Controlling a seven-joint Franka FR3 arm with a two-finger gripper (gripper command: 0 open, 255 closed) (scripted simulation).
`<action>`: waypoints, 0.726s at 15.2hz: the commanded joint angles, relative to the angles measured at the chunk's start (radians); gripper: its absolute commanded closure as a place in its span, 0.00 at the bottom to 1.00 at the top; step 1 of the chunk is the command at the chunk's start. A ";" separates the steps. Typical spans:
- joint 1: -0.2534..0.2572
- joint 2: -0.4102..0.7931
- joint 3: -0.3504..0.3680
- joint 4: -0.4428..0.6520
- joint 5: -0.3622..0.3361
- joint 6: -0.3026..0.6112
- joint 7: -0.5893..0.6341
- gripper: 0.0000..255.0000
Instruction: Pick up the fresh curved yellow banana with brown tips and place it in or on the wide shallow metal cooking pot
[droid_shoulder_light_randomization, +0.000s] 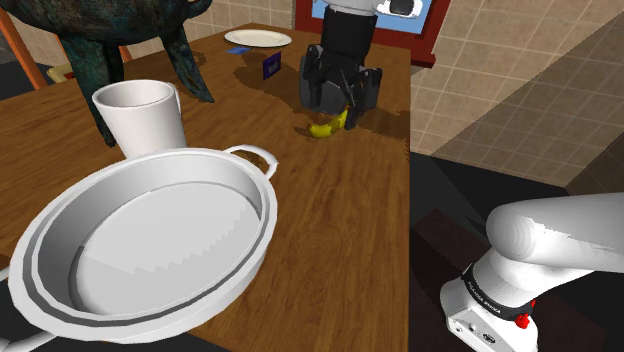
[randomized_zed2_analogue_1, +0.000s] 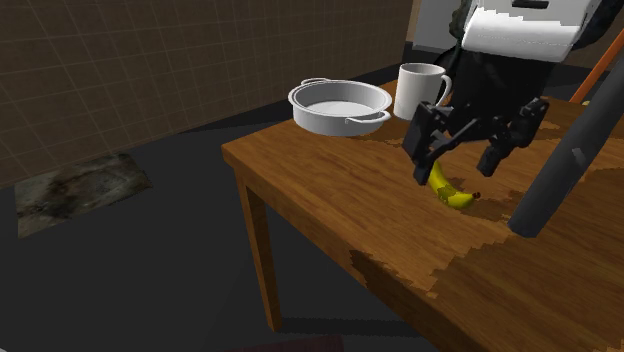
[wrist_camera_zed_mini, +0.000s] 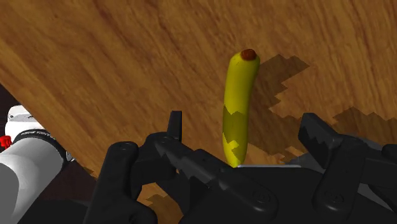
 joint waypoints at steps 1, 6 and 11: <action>0.001 -0.005 0.007 -0.028 0.006 0.025 -0.004 0.00; 0.003 -0.009 0.014 -0.050 0.012 0.044 -0.007 0.00; 0.003 -0.009 0.014 -0.050 0.012 0.043 -0.007 0.00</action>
